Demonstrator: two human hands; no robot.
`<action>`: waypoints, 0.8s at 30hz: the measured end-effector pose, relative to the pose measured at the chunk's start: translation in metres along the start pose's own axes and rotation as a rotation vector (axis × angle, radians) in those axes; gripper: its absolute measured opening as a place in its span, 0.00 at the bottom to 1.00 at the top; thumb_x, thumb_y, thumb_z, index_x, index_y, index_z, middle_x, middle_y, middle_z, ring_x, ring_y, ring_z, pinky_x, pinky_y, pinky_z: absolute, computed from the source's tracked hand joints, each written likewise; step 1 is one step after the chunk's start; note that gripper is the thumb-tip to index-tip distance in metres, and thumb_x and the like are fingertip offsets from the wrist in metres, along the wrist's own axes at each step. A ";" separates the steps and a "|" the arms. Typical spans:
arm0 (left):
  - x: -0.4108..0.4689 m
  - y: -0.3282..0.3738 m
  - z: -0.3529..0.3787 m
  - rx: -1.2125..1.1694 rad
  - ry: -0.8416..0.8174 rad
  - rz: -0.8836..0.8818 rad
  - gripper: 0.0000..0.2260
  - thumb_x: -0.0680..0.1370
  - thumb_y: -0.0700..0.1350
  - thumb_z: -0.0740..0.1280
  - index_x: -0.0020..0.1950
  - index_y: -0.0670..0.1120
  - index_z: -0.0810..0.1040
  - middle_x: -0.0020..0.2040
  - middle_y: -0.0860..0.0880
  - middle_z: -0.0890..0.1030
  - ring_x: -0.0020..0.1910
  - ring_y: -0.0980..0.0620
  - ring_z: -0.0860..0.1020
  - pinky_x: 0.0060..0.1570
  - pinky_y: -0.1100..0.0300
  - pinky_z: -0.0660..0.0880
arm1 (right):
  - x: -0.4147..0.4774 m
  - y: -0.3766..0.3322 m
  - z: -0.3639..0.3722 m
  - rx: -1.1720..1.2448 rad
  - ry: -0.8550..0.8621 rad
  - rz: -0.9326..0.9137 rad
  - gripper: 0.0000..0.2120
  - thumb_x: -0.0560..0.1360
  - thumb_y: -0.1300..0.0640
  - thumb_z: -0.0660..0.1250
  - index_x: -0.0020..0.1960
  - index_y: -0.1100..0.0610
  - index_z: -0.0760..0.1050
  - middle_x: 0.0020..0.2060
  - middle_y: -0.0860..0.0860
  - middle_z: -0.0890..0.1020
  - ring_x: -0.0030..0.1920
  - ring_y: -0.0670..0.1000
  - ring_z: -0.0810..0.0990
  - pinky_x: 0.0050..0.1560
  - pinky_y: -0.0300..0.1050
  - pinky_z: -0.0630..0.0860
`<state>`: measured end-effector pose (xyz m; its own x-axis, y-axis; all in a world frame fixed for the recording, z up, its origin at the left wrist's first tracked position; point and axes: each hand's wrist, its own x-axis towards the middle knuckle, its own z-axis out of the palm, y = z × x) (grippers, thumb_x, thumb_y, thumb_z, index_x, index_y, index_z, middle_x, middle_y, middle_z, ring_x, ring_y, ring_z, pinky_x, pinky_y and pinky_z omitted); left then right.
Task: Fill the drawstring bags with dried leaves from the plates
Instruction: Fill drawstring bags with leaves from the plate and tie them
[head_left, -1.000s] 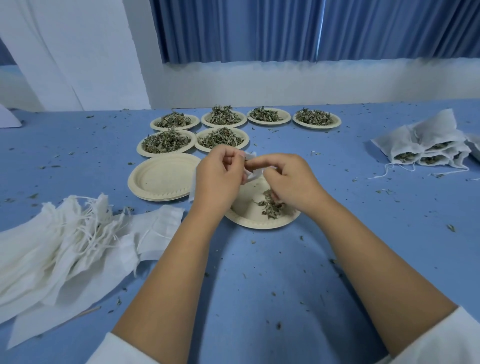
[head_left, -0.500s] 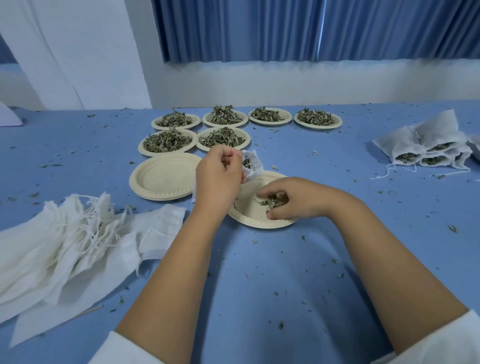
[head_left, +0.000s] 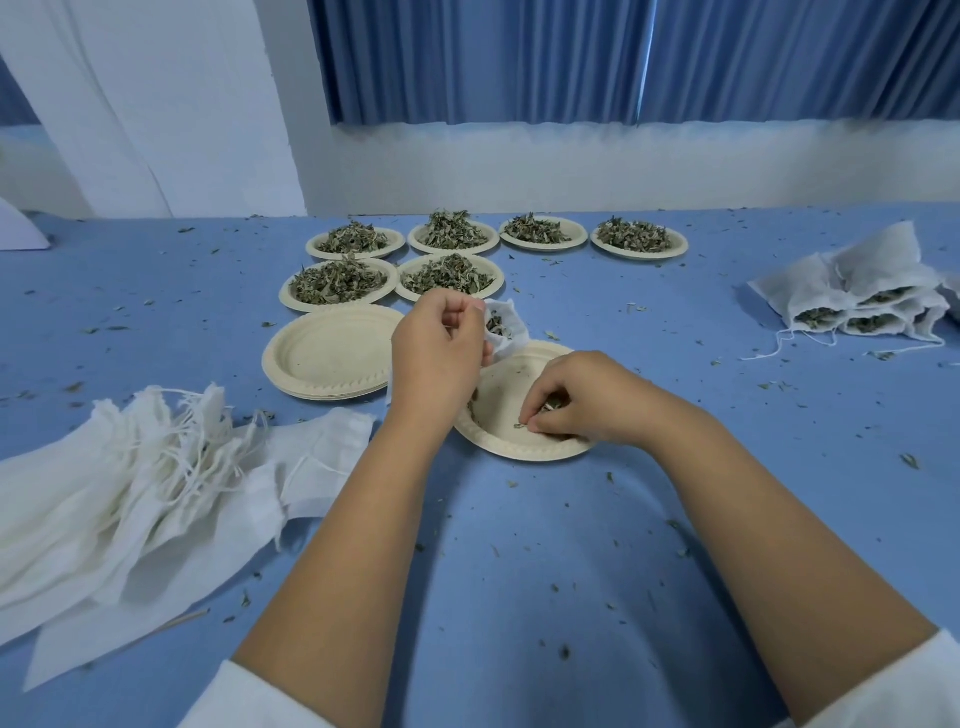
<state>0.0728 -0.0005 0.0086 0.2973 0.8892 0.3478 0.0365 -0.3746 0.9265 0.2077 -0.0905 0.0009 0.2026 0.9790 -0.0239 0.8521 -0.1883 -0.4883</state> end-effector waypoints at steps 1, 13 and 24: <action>0.000 0.000 0.000 -0.001 -0.001 0.002 0.05 0.81 0.41 0.64 0.46 0.46 0.77 0.34 0.51 0.78 0.28 0.63 0.77 0.35 0.65 0.79 | 0.000 0.001 0.000 0.001 0.001 -0.005 0.05 0.72 0.57 0.73 0.44 0.48 0.85 0.41 0.49 0.83 0.41 0.48 0.80 0.43 0.44 0.77; -0.004 0.002 0.004 0.108 -0.078 0.004 0.05 0.79 0.43 0.66 0.46 0.44 0.80 0.36 0.47 0.83 0.35 0.54 0.81 0.44 0.52 0.81 | 0.002 -0.007 -0.012 0.742 0.562 -0.071 0.06 0.74 0.60 0.73 0.44 0.50 0.83 0.39 0.46 0.85 0.40 0.42 0.80 0.45 0.36 0.77; -0.005 0.010 0.003 -0.046 -0.141 -0.084 0.08 0.79 0.41 0.67 0.41 0.45 0.80 0.25 0.54 0.78 0.26 0.59 0.76 0.33 0.65 0.76 | 0.012 -0.025 0.016 1.108 0.723 -0.134 0.08 0.72 0.64 0.73 0.44 0.52 0.84 0.40 0.48 0.86 0.43 0.44 0.84 0.46 0.35 0.77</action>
<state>0.0742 -0.0095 0.0161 0.4264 0.8699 0.2479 0.0246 -0.2851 0.9582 0.1807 -0.0730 -0.0009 0.6517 0.6577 0.3777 0.1144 0.4071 -0.9062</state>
